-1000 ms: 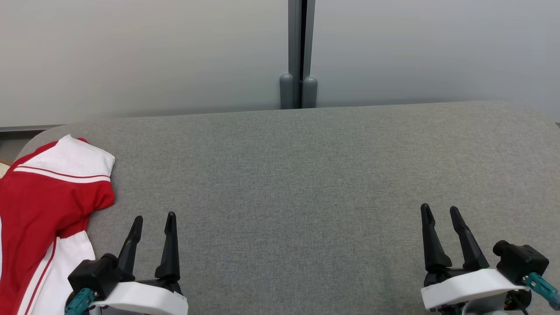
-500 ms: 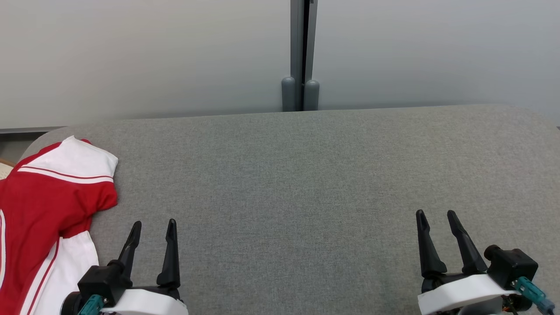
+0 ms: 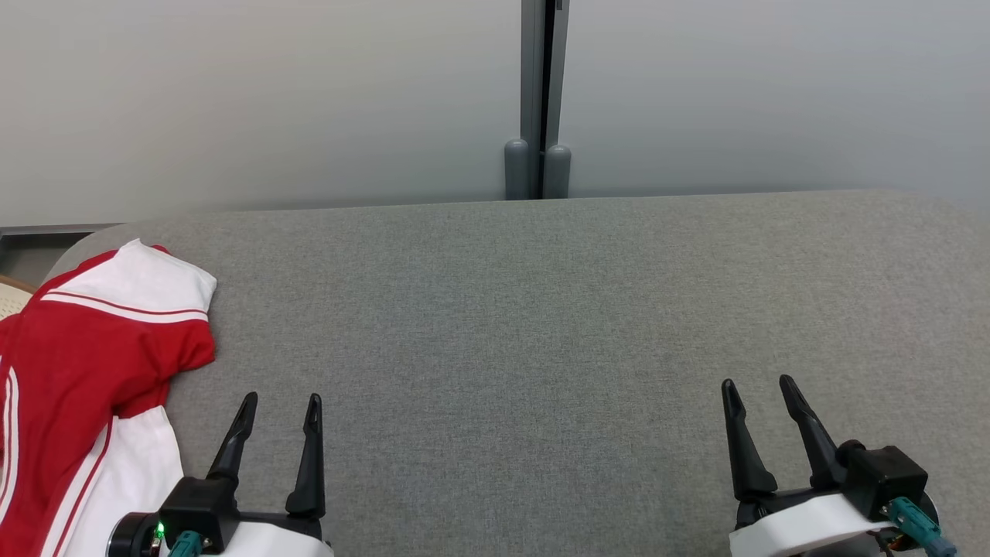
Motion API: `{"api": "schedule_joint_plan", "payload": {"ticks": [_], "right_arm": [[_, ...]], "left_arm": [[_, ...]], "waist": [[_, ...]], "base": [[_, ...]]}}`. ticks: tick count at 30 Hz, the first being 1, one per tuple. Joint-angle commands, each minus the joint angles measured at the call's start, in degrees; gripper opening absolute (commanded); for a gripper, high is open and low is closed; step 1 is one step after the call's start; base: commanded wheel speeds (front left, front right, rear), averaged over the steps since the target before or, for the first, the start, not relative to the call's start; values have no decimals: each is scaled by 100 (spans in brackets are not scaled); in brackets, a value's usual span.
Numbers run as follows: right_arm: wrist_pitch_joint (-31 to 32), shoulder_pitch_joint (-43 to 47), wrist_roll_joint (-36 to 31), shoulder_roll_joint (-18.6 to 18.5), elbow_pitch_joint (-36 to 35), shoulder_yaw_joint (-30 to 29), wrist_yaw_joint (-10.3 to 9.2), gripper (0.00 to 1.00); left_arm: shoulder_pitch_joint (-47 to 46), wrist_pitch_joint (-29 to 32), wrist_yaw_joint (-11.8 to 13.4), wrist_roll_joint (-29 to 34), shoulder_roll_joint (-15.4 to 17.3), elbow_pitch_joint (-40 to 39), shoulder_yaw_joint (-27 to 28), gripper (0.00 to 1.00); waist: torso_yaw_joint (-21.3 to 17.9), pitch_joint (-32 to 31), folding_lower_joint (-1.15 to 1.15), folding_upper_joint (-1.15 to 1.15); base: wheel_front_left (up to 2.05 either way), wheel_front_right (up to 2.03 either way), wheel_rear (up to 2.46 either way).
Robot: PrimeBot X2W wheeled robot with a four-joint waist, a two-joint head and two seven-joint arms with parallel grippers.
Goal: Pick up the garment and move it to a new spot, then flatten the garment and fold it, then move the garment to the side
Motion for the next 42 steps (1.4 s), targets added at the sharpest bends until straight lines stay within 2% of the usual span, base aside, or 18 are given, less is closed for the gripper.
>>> {"api": "schedule_joint_plan", "payload": {"ticks": [1,14,30,35,42], "right_arm": [[-41,52,-122,-31,3,3,0,100],[-178,82,-597,-32,-8,99,0,100],[-173,111,-543,-32,11,66,0,100],[-172,180,-543,-27,-1,63,0,100],[-172,285,-538,-27,28,152,0,100]], "left_arm": [[1,-36,-20,128,18,-28,9,100],[76,-171,11,658,17,-43,-29,100],[35,-166,-31,627,15,-25,-51,100],[40,-166,28,595,18,-26,-34,100],[153,-166,55,614,15,3,28,100]], "waist": [[6,-3,0,0],[85,-45,0,0],[140,-41,0,0],[418,-57,0,0],[1204,-115,0,0]], "base": [[0,0,0],[0,0,0],[0,0,0],[0,0,0],[0,0,0]]}}
